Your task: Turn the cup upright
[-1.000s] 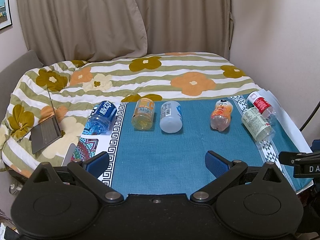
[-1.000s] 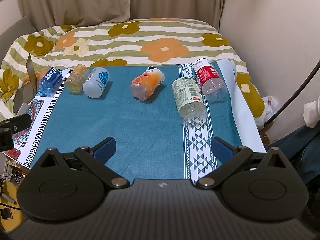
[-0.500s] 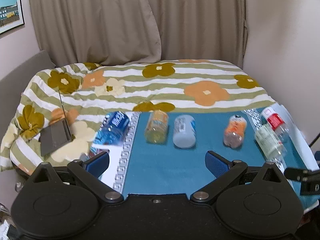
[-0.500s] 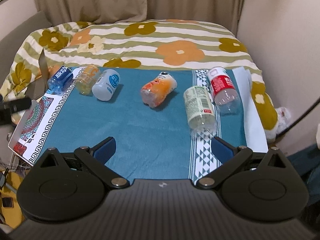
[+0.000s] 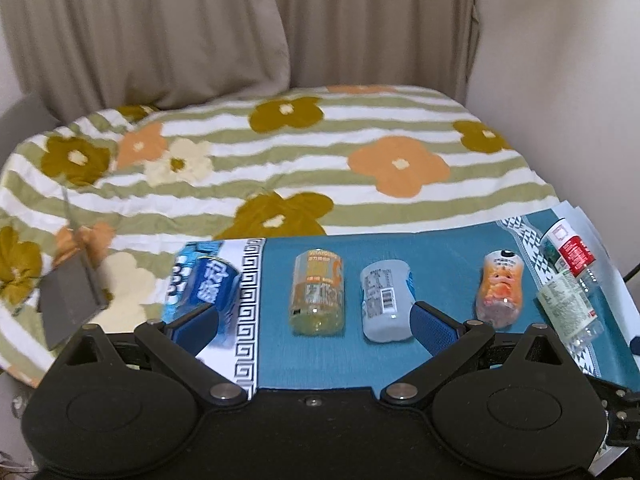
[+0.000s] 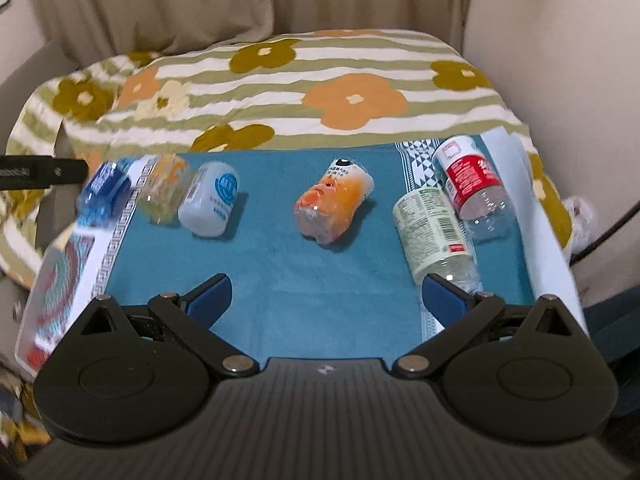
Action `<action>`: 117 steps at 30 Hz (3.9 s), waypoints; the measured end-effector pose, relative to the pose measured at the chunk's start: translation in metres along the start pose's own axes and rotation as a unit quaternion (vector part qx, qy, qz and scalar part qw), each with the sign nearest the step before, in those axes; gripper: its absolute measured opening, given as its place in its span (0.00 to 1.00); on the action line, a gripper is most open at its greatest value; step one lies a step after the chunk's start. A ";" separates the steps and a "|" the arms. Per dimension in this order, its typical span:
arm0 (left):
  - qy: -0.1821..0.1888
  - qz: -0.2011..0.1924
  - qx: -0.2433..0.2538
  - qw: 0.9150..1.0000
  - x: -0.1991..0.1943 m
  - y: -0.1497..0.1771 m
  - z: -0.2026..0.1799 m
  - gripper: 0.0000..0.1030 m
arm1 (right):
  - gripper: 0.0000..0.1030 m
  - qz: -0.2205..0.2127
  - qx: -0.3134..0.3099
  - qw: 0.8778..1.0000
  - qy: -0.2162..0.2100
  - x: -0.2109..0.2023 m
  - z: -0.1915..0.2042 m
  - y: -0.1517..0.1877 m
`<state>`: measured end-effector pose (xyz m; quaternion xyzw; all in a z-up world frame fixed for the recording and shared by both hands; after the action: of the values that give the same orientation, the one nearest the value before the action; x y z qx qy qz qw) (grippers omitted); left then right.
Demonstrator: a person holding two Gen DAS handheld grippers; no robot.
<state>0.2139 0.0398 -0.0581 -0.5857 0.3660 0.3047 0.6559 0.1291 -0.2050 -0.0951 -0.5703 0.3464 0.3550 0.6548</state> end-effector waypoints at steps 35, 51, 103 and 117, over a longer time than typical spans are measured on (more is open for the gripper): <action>0.115 0.188 0.018 0.975 0.174 -0.012 0.020 0.62 | 1.00 0.134 0.131 0.981 0.045 0.090 0.008 0.020; 0.094 0.120 -0.027 0.988 0.085 -0.006 0.013 0.62 | 1.00 0.093 0.077 0.993 0.018 0.050 -0.007 0.006; 0.046 0.118 -0.044 0.991 0.042 0.125 -0.150 0.97 | 1.00 0.097 -0.026 0.995 -0.027 0.015 -0.114 0.075; 0.034 0.087 -0.081 0.992 -0.027 0.140 -0.073 1.00 | 1.00 0.110 -0.059 0.988 -0.088 0.021 -0.021 0.013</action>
<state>0.0745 -0.0140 -0.1153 -0.6131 0.4118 0.3689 0.5643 0.1276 -0.2227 -0.1219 -0.5328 0.3264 0.4938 0.6047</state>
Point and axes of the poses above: each gripper's, at about its wrist camera, not at the fingertips, and x roughly the way its jaws point, z to its left, y to its underside, the point moved 7 cm from there along x, roughly the way its jaws point, and after that the axes turned 6 degrees about z, right-handed, at the moved point
